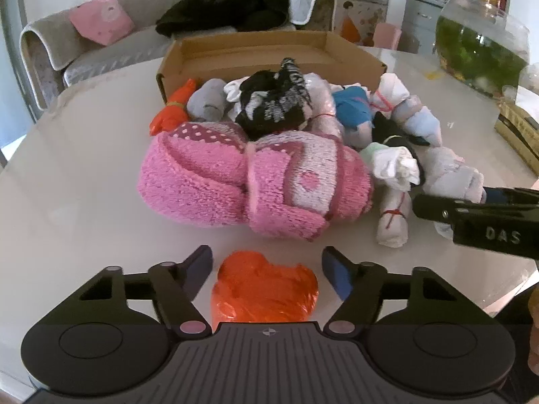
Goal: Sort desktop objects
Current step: 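Grasp the orange sock bundle with left tool while right tool grasps white blue-trimmed sock, then carry both held items into the cardboard box and open both tools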
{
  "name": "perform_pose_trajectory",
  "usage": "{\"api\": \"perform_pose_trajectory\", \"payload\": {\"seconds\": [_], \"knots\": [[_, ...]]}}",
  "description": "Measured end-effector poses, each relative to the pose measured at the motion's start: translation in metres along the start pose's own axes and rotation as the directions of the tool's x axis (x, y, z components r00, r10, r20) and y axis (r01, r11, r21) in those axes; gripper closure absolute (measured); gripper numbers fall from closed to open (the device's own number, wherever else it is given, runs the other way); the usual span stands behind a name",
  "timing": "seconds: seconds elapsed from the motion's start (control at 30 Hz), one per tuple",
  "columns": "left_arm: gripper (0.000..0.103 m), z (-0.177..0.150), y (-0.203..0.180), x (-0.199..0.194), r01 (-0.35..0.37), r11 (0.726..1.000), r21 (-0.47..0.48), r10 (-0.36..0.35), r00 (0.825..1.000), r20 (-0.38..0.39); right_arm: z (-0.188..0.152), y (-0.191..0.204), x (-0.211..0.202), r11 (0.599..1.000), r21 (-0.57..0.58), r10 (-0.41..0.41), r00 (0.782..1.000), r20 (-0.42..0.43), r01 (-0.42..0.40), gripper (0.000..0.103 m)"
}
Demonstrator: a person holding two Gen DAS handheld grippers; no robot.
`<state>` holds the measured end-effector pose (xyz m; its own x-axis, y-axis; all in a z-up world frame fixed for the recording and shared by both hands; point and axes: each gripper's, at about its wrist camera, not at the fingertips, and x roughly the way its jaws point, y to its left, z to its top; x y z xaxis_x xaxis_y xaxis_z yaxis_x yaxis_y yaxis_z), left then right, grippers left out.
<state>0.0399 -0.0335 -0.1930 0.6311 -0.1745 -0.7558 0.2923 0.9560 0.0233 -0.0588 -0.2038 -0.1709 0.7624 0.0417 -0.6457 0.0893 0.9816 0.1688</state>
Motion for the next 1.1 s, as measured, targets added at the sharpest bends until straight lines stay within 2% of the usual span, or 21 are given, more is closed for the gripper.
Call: {"api": "perform_pose_trajectory", "payload": {"seconds": [0.27, 0.33, 0.4, 0.57, 0.73, 1.1], "knots": [[0.033, -0.004, 0.000, -0.003, 0.011, 1.000, 0.010, -0.011, 1.000, 0.019, 0.002, -0.002, 0.001, 1.000, -0.006, 0.002, 1.000, 0.019, -0.002, 0.054], [0.043, -0.004, 0.001, -0.004, 0.024, 1.000, 0.011, -0.024, 1.000, 0.019, 0.002, -0.003, 0.000, 1.000, -0.006, 0.012, 1.000, 0.023, -0.012, 0.058], [0.044, -0.004, 0.001, -0.005, 0.029, 0.999, 0.013, -0.029, 0.999, 0.019, 0.001, -0.002, 0.000, 1.000, -0.011, 0.018, 1.000, 0.025, -0.018, 0.060], [0.047, -0.005, 0.004, -0.008, 0.107, 0.994, 0.012, -0.108, 0.994, 0.024, 0.001, 0.000, 0.001, 1.000, -0.020, 0.021, 0.999, 0.027, -0.021, 0.064], [0.047, -0.009, 0.001, -0.009, 0.059, 0.998, 0.026, -0.060, 0.998, 0.030, 0.001, 0.002, 0.002, 0.999, -0.026, 0.021, 0.999, 0.026, -0.020, 0.065], [0.048, -0.006, 0.005, -0.039, 0.067, 0.998, 0.013, -0.068, 0.993, 0.099, 0.004, 0.002, -0.007, 0.999, -0.029, 0.027, 0.997, 0.067, -0.025, 0.068]]}}
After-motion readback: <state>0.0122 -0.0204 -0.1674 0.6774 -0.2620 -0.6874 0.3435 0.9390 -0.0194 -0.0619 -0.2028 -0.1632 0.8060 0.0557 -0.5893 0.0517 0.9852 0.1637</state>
